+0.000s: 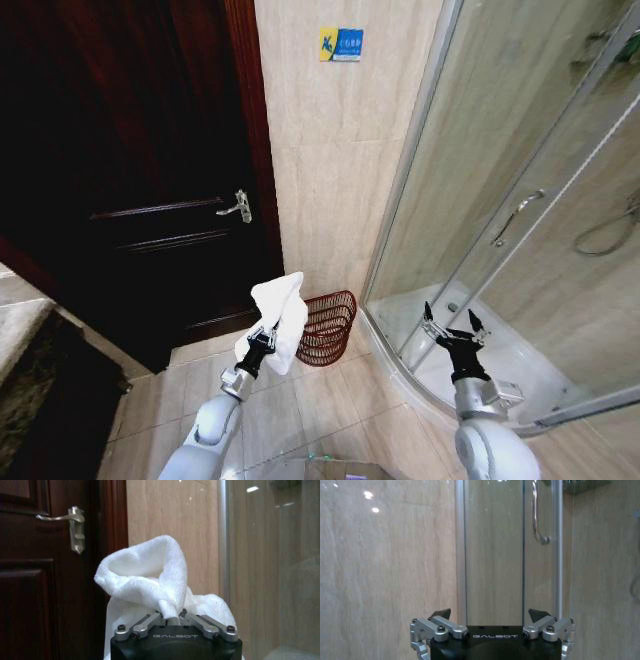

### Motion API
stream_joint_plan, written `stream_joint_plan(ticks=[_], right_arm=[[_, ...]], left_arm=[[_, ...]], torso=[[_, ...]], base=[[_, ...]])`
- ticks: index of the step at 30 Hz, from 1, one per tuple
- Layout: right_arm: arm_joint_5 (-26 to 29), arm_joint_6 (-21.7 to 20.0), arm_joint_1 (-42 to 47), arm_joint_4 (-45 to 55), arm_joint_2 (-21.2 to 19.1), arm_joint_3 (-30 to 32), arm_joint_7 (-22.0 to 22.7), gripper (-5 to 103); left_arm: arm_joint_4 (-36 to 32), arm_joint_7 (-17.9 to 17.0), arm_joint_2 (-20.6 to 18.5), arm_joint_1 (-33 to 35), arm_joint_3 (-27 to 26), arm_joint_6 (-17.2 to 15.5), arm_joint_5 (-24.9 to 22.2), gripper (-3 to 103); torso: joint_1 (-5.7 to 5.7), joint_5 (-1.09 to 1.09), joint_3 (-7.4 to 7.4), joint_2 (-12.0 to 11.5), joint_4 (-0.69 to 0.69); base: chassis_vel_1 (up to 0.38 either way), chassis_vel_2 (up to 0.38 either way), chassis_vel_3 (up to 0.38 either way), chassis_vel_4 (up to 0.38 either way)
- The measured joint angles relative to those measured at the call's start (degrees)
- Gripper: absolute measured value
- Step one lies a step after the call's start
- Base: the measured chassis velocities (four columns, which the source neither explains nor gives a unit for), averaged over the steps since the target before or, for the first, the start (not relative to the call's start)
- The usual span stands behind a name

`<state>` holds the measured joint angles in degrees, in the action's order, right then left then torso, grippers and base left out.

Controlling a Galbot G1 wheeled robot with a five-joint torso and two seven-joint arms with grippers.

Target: Discard the used towel into the hamper.

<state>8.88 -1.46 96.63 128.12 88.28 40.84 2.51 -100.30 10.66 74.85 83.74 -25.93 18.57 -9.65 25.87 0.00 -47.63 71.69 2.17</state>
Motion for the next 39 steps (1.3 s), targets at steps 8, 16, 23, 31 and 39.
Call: stream_joint_plan(ticks=[8, 16, 23, 31, 39], right_arm=[[-1.85, 3.02, 0.28, -4.08, 1.09, 0.99, -2.17, 100], [-3.44, 7.38, 3.54, -5.39, 2.32, 0.32, -4.11, 100], [-3.57, 9.01, 3.92, -5.59, 3.18, 0.70, -4.21, 100], [-2.85, 10.04, 5.22, -5.10, 2.67, 1.33, -3.96, 100], [-3.03, 10.47, 5.32, -5.30, 2.51, 0.47, -3.96, 100]], left_arm=[[-2.66, -1.68, 0.77, -0.35, -1.51, -3.48, -1.73, 8], [-5.02, -3.49, -0.16, -0.49, -2.72, -6.50, -2.82, 8], [-5.83, -2.81, -0.35, 0.52, -2.81, -6.59, -2.64, 8], [-5.17, 0.37, -0.27, 1.09, -2.03, -6.48, -2.62, 8], [-3.95, 1.07, -0.79, -0.02, -1.80, -6.34, -2.74, 8]], torso=[[-1.08, 0.00, 1.19, -2.29, 0.01], [-2.23, -0.01, 2.63, -4.87, 0.00], [-3.26, 0.00, 3.88, -7.16, 0.01], [-4.26, -0.01, 5.09, -9.37, 0.00], [-5.31, 0.00, 6.40, -11.73, 0.01]], base=[[0.000, 0.000, 0.000, 0.000], [0.000, 0.000, 0.000, 0.000], [0.000, 0.000, 0.000, 0.000], [0.000, 0.000, 0.000, 0.000], [0.000, 0.000, 0.000, 0.000]])
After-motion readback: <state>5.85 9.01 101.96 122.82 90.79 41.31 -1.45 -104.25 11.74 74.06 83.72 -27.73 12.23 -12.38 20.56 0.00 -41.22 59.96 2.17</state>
